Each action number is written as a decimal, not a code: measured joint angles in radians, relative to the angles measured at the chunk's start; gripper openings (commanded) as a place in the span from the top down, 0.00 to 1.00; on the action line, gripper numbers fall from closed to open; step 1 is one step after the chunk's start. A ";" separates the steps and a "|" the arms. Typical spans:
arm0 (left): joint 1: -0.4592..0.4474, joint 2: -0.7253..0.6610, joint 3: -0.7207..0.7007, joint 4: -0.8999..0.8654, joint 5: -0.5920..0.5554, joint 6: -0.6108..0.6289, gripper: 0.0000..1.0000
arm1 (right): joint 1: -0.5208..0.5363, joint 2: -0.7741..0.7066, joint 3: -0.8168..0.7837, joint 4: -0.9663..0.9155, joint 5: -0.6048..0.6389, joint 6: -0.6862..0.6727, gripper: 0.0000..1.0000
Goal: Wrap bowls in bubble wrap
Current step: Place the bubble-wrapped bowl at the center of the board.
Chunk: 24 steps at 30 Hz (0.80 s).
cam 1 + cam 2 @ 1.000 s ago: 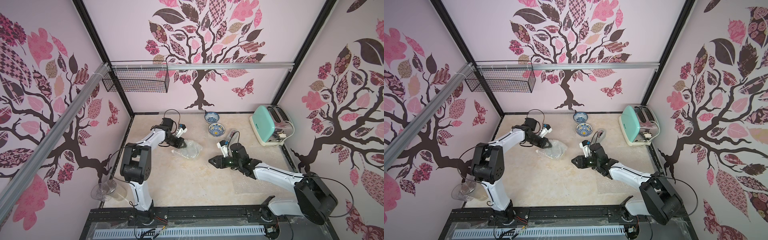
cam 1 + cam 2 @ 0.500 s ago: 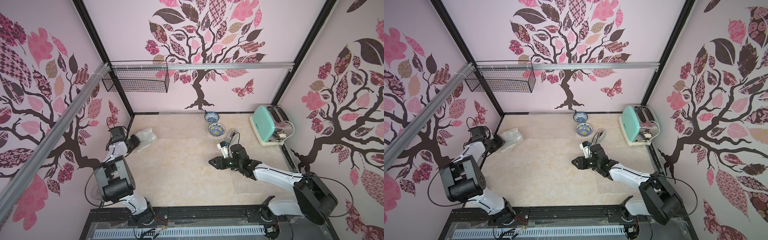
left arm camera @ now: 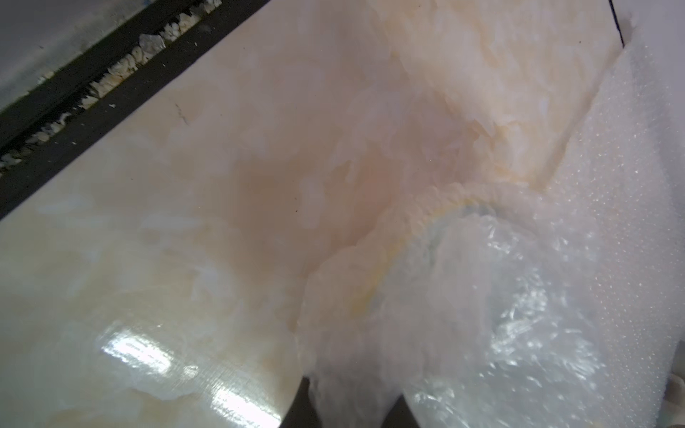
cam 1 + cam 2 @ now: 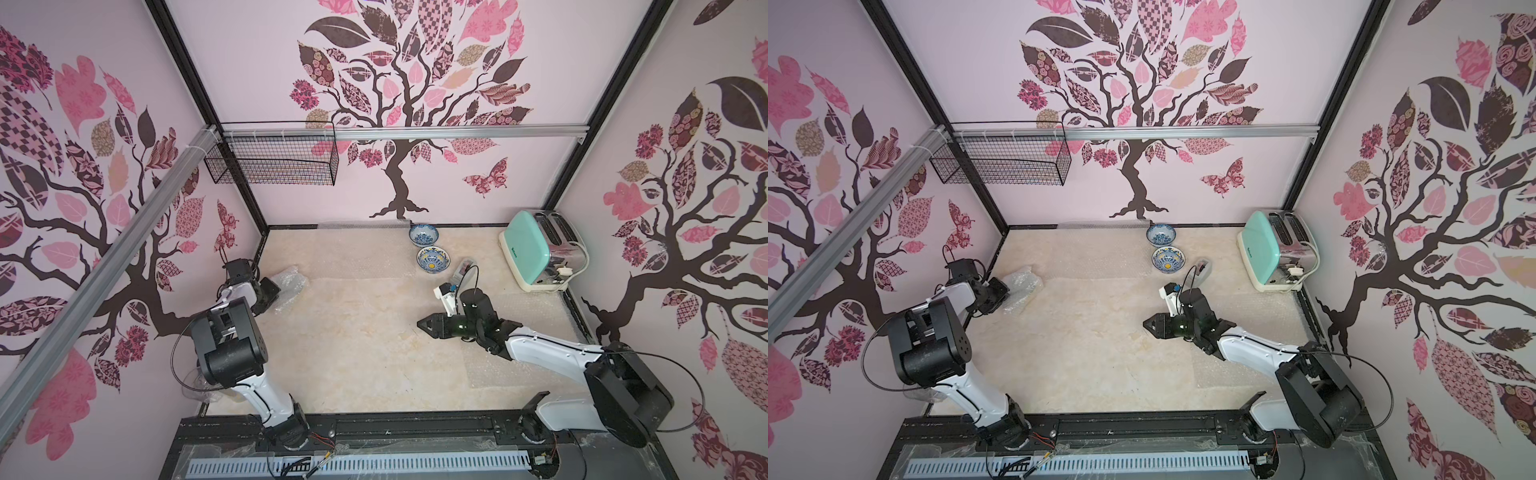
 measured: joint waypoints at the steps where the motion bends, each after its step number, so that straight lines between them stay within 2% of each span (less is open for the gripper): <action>1: 0.002 0.006 0.005 0.003 0.008 -0.002 1.00 | 0.000 0.000 0.000 0.000 0.000 0.000 0.55; 2: 0.003 0.011 0.009 0.007 0.013 -0.005 1.00 | 0.000 0.000 0.000 0.000 0.000 0.000 0.55; 5: 0.004 0.018 0.009 0.019 0.027 -0.013 0.80 | 0.000 0.000 0.000 0.000 0.000 0.000 0.54; 7: 0.004 0.018 0.009 0.018 0.031 -0.022 0.72 | 0.000 0.000 -0.001 0.000 0.000 0.000 0.55; 17: 0.014 -0.015 0.047 -0.098 -0.033 -0.026 0.57 | 0.000 0.000 -0.005 0.000 0.001 0.000 0.54; 21: 0.041 -0.094 0.048 -0.158 -0.100 -0.032 0.51 | 0.000 0.000 -0.005 0.000 0.005 0.000 0.54; 24: 0.063 -0.192 0.050 -0.183 -0.162 -0.032 0.50 | 0.000 0.000 -0.005 0.000 0.009 0.000 0.54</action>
